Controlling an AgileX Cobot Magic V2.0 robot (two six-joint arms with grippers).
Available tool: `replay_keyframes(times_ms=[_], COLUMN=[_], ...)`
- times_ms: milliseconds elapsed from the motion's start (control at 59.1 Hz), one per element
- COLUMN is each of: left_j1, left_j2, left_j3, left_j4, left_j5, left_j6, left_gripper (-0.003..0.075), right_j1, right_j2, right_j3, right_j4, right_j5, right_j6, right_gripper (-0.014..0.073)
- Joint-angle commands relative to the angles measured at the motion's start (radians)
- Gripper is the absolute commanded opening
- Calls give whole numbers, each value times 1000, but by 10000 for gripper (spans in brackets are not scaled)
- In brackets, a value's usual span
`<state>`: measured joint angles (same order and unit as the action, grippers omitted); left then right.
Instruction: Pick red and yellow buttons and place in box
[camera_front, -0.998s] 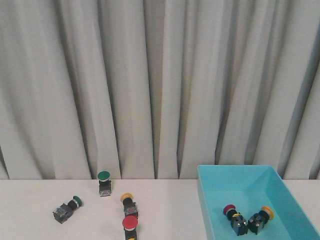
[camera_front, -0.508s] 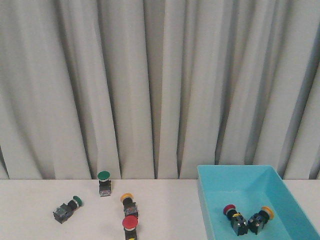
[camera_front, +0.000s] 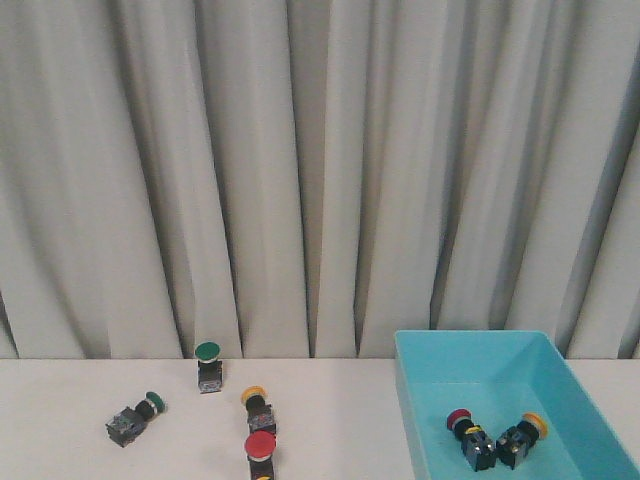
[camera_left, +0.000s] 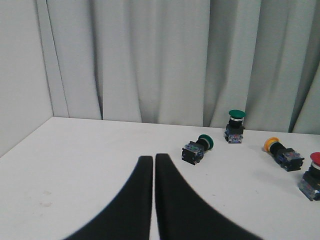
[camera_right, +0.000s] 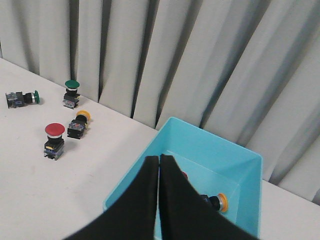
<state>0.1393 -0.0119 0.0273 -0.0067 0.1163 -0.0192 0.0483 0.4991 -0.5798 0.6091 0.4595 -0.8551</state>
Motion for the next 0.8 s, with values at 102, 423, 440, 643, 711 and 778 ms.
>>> replay_keyframes(times_ms=[102,423,440,643,711,778], left_j1=[-1,-1,-1,-1,-1,-1], left_j2=[-14,-14,-14,-14,-14,-14], left_j3=[3,3,3,3,3,3], left_j4=[-4,-4,-4,-4,-4,-4], left_j5=[-74,-74,-74,-74,-74,-74], left_j6=[-12,-12,-12,-12,-12,-12], left_gripper=[-6,-6,-6,-6,-6,-6], right_j1=[-6,-6,-6,-6,-6,-6], right_j2=[6,6,6,6,6,-6], right_j3=[-27,-27,-27,-27,-23,-3], right_j4=[17,17,17,17,17,20], right_j5=[-63,-62,-62,-63,-63,-66], right_j6=[1,1,1,1,1,1], right_gripper=[-4,-4,-4,-4,-4,-4])
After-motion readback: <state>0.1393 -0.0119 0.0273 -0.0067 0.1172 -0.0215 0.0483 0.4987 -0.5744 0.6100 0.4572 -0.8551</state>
